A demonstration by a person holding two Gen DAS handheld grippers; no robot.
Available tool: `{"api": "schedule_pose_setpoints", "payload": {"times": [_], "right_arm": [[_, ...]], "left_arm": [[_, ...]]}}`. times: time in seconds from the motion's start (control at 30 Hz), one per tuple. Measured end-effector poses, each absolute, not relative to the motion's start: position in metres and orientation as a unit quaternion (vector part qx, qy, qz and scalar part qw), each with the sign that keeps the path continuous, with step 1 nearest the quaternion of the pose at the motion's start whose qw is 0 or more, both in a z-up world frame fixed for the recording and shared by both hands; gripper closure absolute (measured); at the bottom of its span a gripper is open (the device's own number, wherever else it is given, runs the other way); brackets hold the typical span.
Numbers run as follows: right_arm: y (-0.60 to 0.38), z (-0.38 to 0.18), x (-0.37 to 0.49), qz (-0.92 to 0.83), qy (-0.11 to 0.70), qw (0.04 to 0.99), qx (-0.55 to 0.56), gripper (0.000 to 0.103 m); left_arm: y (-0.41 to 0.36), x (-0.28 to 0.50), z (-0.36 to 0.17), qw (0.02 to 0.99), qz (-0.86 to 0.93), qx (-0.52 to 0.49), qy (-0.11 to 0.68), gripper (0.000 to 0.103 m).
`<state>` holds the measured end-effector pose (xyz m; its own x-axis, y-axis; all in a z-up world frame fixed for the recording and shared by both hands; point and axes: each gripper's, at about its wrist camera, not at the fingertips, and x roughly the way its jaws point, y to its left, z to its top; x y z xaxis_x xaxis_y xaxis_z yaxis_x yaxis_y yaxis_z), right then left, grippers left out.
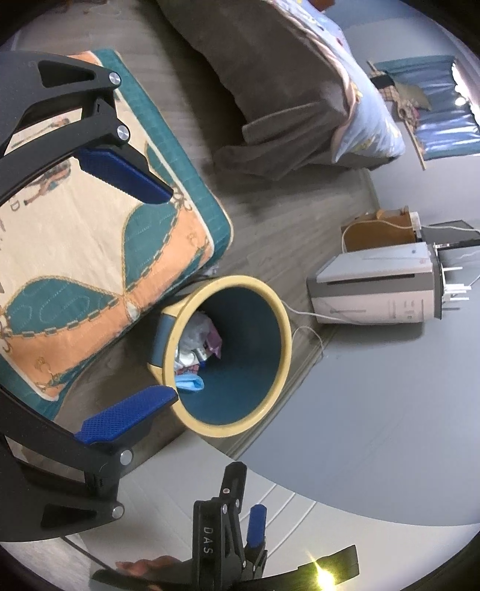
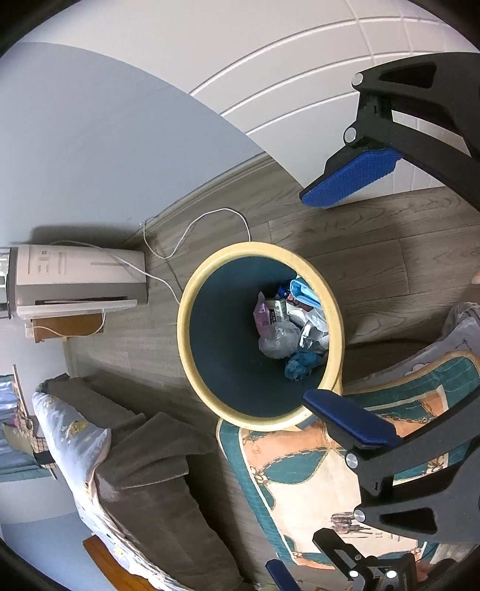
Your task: Collect trash
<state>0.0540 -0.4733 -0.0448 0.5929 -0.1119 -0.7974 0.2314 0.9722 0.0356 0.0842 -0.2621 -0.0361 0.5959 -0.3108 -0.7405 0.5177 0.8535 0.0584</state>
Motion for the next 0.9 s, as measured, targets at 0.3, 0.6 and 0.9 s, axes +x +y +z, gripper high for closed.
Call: {"api": "schedule_pose_setpoints", "payload": {"times": [0.3, 0.6, 0.9], "right_arm": [[-0.4691, -0.0431, 0.0539, -0.096, 0.44, 0.891, 0.058, 0.006], [-0.4692, -0.043, 0.053, -0.093, 0.44, 0.891, 0.058, 0.006], [-0.4684, -0.0431, 0.0529, -0.092, 0.44, 0.891, 0.059, 0.006]], "left_arm": [[-0.2569, 0.0863, -0.0333, 0.884, -0.232, 0.127, 0.385, 0.005], [-0.2579, 0.087, -0.0363, 0.881, -0.236, 0.128, 0.389, 0.005], [-0.2622, 0.0872, -0.0382, 0.879, -0.24, 0.127, 0.392, 0.005]]}}
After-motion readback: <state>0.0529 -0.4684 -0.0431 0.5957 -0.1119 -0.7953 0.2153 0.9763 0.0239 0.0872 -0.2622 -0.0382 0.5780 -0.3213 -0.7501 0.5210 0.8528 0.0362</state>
